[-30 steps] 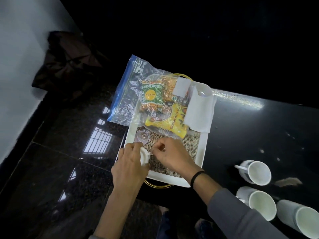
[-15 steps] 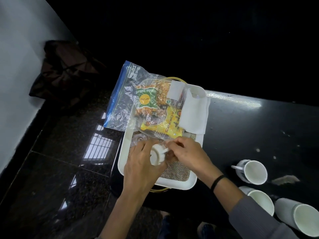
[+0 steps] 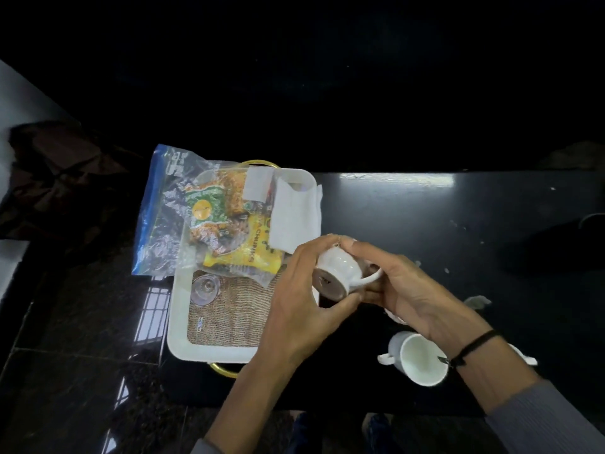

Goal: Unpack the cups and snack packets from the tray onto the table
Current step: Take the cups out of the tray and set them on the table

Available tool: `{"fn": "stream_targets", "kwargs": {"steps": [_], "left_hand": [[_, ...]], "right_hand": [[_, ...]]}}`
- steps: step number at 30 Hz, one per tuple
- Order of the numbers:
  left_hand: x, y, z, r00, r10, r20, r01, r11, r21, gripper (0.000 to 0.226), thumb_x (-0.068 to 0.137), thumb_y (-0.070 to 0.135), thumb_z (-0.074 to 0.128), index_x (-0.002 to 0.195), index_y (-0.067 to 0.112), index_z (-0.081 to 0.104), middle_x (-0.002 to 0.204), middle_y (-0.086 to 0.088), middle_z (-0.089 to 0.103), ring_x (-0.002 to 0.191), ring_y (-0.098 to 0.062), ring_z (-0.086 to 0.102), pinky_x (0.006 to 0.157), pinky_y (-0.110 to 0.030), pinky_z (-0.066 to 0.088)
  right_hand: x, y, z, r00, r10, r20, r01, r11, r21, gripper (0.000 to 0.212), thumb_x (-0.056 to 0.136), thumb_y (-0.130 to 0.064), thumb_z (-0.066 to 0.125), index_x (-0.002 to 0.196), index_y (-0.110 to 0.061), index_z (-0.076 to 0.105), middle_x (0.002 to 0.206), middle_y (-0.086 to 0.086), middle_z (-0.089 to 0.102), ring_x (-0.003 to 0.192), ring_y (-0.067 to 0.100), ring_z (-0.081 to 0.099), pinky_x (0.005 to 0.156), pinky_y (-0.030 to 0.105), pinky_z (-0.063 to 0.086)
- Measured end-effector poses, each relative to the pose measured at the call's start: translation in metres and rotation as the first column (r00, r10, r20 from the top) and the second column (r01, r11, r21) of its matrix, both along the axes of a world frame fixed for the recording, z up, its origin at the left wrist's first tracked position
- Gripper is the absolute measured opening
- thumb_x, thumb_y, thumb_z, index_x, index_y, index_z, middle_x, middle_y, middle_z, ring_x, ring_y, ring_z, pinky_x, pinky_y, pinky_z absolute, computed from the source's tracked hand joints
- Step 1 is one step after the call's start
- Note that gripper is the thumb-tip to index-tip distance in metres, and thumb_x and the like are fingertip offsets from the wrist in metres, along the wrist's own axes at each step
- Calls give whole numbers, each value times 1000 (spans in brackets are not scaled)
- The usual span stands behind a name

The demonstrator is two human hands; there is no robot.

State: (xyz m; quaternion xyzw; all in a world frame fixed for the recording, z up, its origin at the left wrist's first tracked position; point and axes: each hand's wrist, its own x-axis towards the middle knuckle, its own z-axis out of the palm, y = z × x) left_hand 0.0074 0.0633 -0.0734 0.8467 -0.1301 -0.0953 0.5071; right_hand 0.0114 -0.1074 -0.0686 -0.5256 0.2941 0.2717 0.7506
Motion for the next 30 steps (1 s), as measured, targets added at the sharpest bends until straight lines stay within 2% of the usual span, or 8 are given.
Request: {"fn": "stream_targets", "kwargs": {"steps": [2,5,7,9,13,16,19,30], "left_hand": [[-1,-13,2,987,-43,-152,36,998,-47,81,71,46,86,141,35,46,135,21,56,125,-2,55,99,-29,52],[-3,-33,5,913,-132,-387,49,975,-215,69,78,49,81,138,38,50,129,18,66,117,0,64,99,-28,55],[-3,-44,6,886,-160,-435,26,954,-298,51,88,39,75,135,31,57,124,12,71,114,-5,67,97,-23,54],[-3,-56,6,884,-184,-431,49,951,-305,50,88,35,77,134,29,59,122,12,72,112,-6,69,90,-17,54],[-2,-83,2,878,-287,-382,239,956,-169,64,77,42,84,135,38,56,124,23,68,113,4,65,89,-8,49],[3,-98,-6,901,-301,-312,342,936,84,70,76,49,82,138,43,51,134,27,60,123,11,53,98,-8,39],[2,-107,-17,918,-247,-312,326,915,236,65,79,46,78,137,44,51,140,22,56,131,1,49,108,-29,41],[-28,-123,-45,943,-138,-301,243,907,344,68,81,27,77,143,29,49,144,13,51,131,-9,49,103,-27,41]], "right_hand": [[-8,-18,2,999,-45,15,45,999,4,54,72,-51,83,110,-13,78,100,14,78,78,20,73,61,26,58],[-21,-46,4,993,-105,52,107,994,-25,58,72,-47,84,114,-7,75,110,17,76,89,26,74,75,37,60],[-27,-60,6,989,-99,106,107,992,-72,54,71,-43,84,112,-8,75,106,15,77,89,26,72,78,41,61],[-35,-77,12,987,-21,159,47,986,-157,47,71,-43,86,110,-18,76,102,5,79,88,20,74,71,29,59],[-51,-117,21,959,145,243,-54,937,-345,43,68,-39,90,108,-33,75,101,-8,78,85,1,74,56,11,53],[-59,-148,15,954,137,267,18,862,-506,53,60,-43,94,108,-33,73,106,-9,77,98,7,73,75,28,62],[-68,-177,2,959,160,233,45,730,-682,63,55,-52,94,110,-36,68,108,-16,73,99,-3,68,89,22,52],[-105,-196,-44,855,508,101,-132,401,-906,76,66,-46,82,135,-29,55,123,-12,63,113,17,59,95,39,50]]}}
